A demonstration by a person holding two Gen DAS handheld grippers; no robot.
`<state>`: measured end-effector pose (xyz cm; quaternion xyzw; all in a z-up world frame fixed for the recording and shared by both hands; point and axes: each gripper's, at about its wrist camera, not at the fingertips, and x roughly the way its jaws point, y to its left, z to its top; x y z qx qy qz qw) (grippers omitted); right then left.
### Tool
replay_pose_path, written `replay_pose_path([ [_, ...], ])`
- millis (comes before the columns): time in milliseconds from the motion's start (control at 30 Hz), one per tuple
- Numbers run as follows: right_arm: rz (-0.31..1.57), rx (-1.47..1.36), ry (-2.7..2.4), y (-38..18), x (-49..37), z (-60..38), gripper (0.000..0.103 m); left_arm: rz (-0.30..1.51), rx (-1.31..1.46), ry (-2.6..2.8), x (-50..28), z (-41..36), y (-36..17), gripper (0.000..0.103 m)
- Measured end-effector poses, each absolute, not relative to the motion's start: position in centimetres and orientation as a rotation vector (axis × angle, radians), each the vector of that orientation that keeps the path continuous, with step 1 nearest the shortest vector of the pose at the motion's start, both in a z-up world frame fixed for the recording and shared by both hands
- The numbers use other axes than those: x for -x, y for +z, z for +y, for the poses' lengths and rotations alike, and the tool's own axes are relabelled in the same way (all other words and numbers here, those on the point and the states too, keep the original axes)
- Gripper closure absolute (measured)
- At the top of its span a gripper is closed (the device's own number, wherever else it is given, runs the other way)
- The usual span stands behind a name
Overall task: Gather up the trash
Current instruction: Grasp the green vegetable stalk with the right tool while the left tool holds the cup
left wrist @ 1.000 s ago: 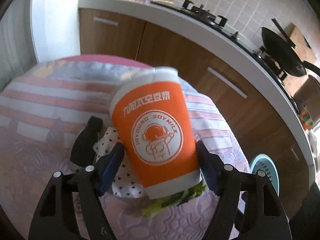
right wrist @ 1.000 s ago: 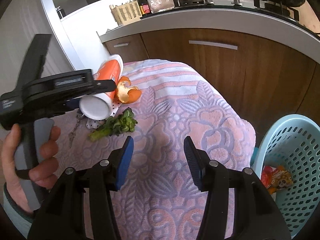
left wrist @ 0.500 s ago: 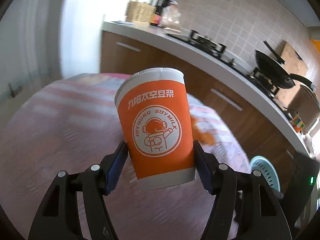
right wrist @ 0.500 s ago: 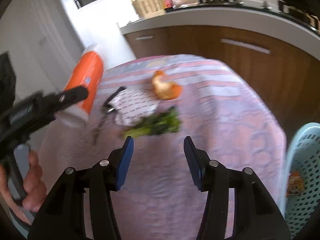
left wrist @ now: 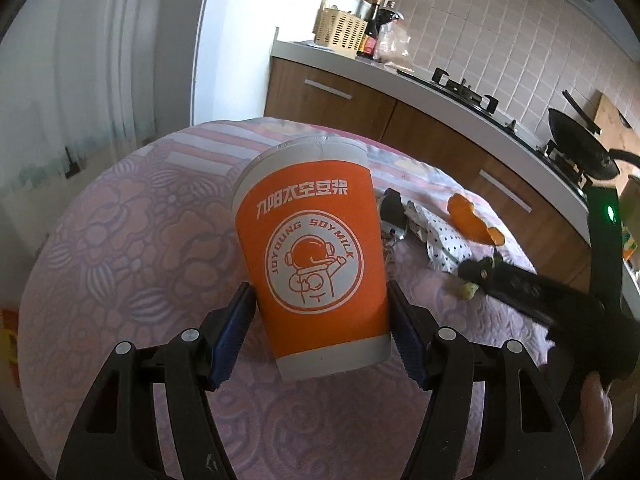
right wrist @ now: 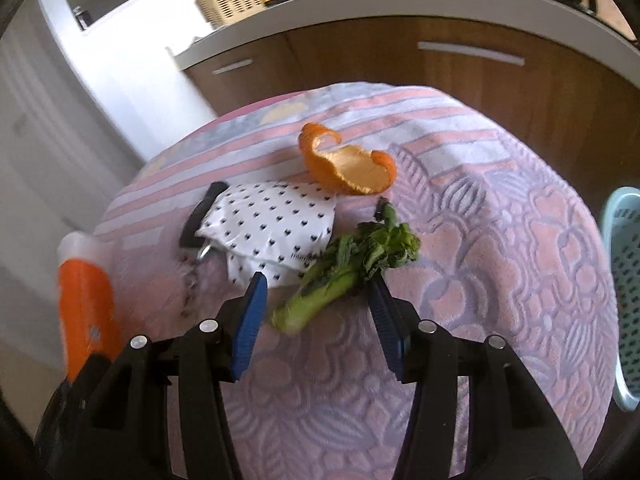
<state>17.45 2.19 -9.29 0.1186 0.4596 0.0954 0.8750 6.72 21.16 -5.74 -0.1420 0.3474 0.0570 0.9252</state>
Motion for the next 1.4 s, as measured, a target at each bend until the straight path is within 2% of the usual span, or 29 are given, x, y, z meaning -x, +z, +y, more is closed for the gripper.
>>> replay_pose_path([
  [200,0.927,-0.130,0.078,-9.5,-17.3,3.8,0.055,0.691,0.280,0.097,-6.5,20.8,-5.7,0.039],
  [533,0.919,-0.131,0.001,-9.9,-17.6,3.7,0.056,0.636,0.252,0.104,-5.6,20.2,-5.3,0.040],
  [733,0.917,-0.149,0.041,-9.6,-16.1,1.8,0.064,0.631,0.262,0.104,-5.7,20.4,-5.2,0.040],
  [833,0.937,-0.170,0.107,-9.5,-15.7,0.7,0.075,0.633,0.284,0.098,-5.7,20.8,-5.2,0.040],
  [867,0.942,-0.180,0.139,-9.5,-15.6,0.4,0.084,0.633,0.289,0.096,-5.7,20.9,-5.2,0.040],
  [933,0.949,-0.204,0.215,-9.4,-15.1,-0.2,0.089,0.633,0.296,0.093,-5.7,21.0,-5.2,0.040],
  [1167,0.907,-0.055,0.393,-8.2,-11.9,-1.2,0.089,0.632,0.292,0.092,-5.6,20.9,-5.2,0.040],
  [1267,0.948,0.011,0.433,-8.6,-11.3,-1.8,0.089,0.633,0.295,0.089,-5.6,20.9,-5.2,0.040],
  [1400,0.996,-0.048,0.433,-9.3,-11.2,-3.4,0.085,0.641,0.300,0.087,-5.7,20.8,-5.2,0.040],
])
